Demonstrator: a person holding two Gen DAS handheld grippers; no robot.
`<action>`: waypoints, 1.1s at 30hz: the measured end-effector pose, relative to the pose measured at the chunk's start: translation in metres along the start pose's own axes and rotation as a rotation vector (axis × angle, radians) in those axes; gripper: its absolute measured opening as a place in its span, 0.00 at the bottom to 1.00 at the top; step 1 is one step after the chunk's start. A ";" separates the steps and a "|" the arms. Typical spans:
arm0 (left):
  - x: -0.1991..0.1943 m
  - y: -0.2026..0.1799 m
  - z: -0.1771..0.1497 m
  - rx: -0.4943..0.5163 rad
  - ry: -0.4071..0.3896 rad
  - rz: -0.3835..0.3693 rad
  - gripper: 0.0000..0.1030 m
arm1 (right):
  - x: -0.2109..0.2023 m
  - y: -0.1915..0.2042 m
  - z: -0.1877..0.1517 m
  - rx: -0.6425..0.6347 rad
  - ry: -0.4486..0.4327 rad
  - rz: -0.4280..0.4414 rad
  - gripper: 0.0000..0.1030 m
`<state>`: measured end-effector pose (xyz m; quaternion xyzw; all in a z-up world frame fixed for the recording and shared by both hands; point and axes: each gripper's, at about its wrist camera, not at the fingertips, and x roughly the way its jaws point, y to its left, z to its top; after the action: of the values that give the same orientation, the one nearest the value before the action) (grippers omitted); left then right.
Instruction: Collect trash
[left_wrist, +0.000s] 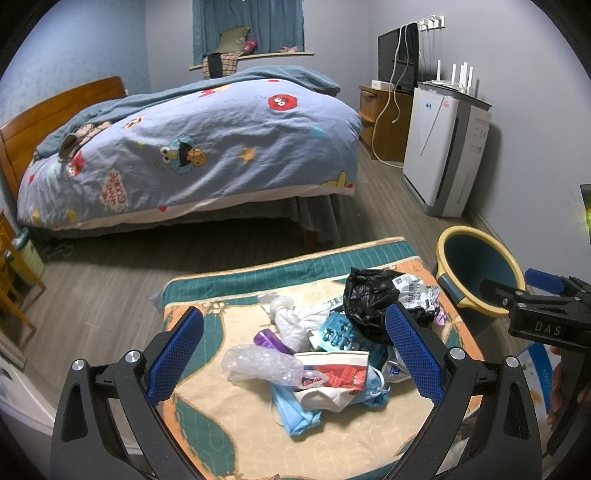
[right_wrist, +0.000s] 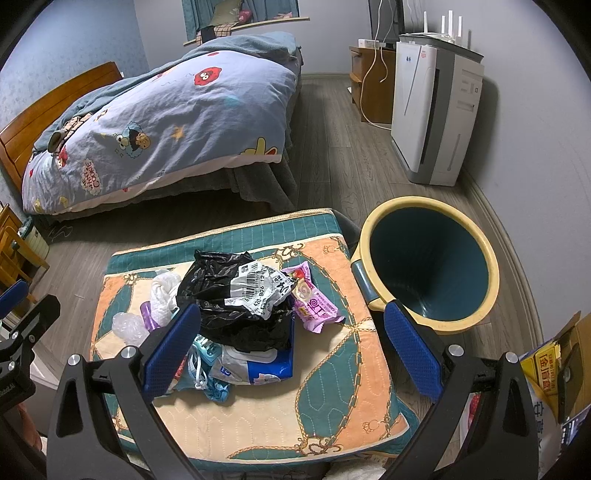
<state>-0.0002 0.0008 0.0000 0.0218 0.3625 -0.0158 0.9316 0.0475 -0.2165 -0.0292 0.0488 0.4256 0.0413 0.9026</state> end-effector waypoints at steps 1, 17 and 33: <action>0.000 0.000 0.000 0.000 0.000 0.000 0.95 | 0.000 0.000 0.000 0.000 0.000 0.000 0.95; 0.000 0.000 0.000 0.001 0.001 0.001 0.95 | 0.000 0.000 0.001 0.000 0.001 -0.001 0.95; 0.008 0.012 -0.003 0.023 -0.004 0.023 0.95 | 0.010 0.000 0.004 -0.016 -0.002 -0.013 0.95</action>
<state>0.0043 0.0124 -0.0076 0.0365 0.3603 -0.0091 0.9321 0.0569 -0.2154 -0.0348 0.0390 0.4249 0.0389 0.9036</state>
